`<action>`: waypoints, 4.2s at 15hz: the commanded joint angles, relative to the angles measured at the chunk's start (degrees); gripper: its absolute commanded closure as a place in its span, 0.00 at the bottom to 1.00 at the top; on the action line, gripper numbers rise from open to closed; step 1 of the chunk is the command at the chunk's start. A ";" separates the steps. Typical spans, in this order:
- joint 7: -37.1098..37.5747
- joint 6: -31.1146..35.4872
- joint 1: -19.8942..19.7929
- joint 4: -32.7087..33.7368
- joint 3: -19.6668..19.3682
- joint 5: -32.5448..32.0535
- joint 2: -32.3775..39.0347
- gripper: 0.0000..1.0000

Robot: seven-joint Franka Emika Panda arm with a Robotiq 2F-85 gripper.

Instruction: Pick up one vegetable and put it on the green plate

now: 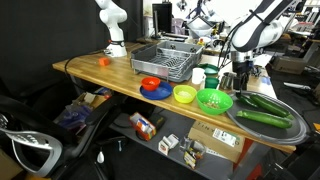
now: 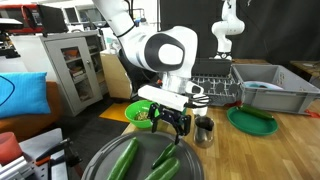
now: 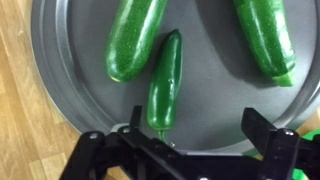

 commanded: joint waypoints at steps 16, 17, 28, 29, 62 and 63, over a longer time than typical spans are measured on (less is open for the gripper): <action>0.45 -8.65 -3.73 9.01 1.38 -0.87 7.49 0.26; 0.40 -8.82 -3.74 9.15 1.42 -0.86 7.74 0.26; -0.16 -10.14 -5.21 10.91 1.93 0.81 7.00 0.95; -0.50 -10.40 -5.80 10.71 2.05 1.35 6.67 0.93; 20.44 1.24 0.75 3.53 0.20 -17.42 -15.00 0.76; 20.44 1.24 0.73 3.58 0.13 -17.43 -15.00 0.76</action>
